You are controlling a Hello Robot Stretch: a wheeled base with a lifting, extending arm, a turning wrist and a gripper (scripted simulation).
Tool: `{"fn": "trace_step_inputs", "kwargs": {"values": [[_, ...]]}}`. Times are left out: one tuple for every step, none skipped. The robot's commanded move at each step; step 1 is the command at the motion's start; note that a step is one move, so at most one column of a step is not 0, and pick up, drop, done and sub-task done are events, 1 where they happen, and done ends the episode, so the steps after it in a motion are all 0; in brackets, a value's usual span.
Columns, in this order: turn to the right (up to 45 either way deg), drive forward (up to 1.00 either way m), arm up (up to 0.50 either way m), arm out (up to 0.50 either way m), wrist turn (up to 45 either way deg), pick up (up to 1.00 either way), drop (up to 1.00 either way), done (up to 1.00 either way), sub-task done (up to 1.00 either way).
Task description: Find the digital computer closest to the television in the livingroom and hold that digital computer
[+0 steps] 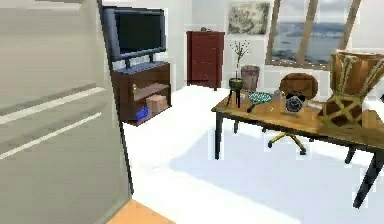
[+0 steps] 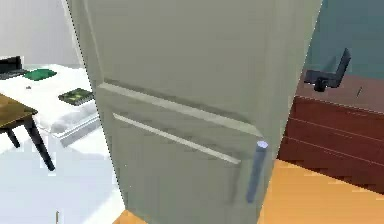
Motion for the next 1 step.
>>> {"fn": "trace_step_inputs", "kwargs": {"values": [[45.0, 0.00, 0.00, 0.00, 0.0, 0.00, 0.00, 0.00, 0.00]]}}
